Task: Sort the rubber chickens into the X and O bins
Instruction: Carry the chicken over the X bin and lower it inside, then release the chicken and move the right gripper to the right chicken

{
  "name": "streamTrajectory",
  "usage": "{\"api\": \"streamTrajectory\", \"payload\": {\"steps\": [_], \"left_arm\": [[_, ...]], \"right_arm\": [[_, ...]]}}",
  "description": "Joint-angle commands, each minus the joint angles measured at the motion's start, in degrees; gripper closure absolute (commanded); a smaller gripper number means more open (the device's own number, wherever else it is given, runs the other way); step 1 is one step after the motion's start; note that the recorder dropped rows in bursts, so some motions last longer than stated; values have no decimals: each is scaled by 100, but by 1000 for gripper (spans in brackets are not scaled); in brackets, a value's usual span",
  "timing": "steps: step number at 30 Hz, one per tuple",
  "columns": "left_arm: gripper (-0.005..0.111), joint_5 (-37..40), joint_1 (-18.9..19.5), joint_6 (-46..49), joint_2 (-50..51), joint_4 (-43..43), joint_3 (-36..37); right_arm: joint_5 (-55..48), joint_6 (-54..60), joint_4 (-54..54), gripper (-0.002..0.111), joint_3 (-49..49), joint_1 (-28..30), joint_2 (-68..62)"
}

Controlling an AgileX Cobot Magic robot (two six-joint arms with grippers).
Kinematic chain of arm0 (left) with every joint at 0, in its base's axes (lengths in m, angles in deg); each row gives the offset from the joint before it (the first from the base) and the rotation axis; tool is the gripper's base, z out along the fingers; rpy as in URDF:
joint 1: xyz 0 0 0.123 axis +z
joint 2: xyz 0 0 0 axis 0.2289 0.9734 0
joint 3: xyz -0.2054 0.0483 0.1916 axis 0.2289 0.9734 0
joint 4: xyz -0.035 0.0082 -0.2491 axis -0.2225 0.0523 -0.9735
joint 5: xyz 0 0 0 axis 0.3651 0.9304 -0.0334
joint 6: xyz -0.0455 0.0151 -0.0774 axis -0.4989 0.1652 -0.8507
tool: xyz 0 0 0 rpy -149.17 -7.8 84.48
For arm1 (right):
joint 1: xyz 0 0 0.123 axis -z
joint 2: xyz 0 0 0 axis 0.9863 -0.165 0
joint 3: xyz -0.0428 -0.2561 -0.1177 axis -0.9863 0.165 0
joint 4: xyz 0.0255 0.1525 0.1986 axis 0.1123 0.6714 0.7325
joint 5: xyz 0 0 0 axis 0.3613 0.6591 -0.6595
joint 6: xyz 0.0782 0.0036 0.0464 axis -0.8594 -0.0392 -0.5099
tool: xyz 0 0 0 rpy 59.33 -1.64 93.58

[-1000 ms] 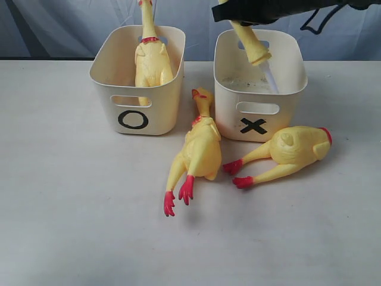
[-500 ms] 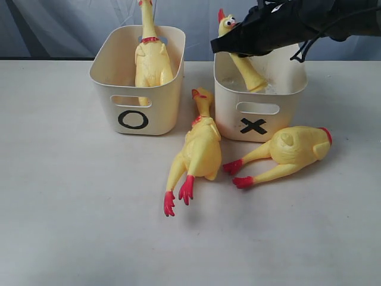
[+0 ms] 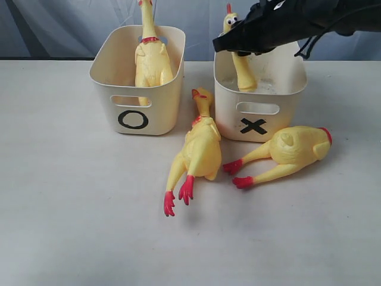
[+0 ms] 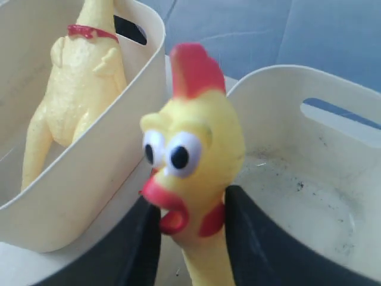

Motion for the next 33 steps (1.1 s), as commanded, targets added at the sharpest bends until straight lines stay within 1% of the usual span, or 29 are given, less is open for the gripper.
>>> {"api": "streamTrajectory", "payload": {"steps": [1, 3, 7, 9, 12, 17, 20, 22, 26, 28, 32, 33], "left_arm": [[107, -26, -12, -24, -14, 0, -8], [107, -26, -12, -24, -14, 0, -8], [107, -26, -12, -24, -14, 0, -8], [107, -26, -12, -24, -14, 0, -8], [107, -26, -12, -24, -14, 0, -8], [107, -26, -12, -24, -14, 0, -8], [107, -26, -12, -24, -14, 0, -8], [107, -26, -12, -24, -14, 0, -8], [107, -26, -12, -24, -14, 0, -8], [107, -37, -12, -24, -14, 0, -8], [107, -37, -12, -24, -14, 0, -8], [107, -37, -12, -24, -14, 0, -8]], "right_arm": [[-328, -134, -659, 76, 6, 29, 489], [-525, -489, -1016, 75, 6, 29, 705], [-718, -991, -1613, 67, 6, 29, 867], [-732, -1212, -1805, 64, 6, 29, 856], [-669, -1453, -1991, 64, 6, 29, 750], [-592, -1583, -2007, 64, 6, 29, 509], [-634, -1583, -2198, 64, 6, 29, 496], [-879, -1583, -2435, 64, 6, 29, 546], [-1880, -1583, -3205, 64, 6, 29, 716], [-2108, -1568, -3216, 66, 6, 66, 798], [-2568, -1418, -3031, 75, 6, -6, 1073], [-2713, -1374, -3018, 75, 6, -35, 1162]]}}
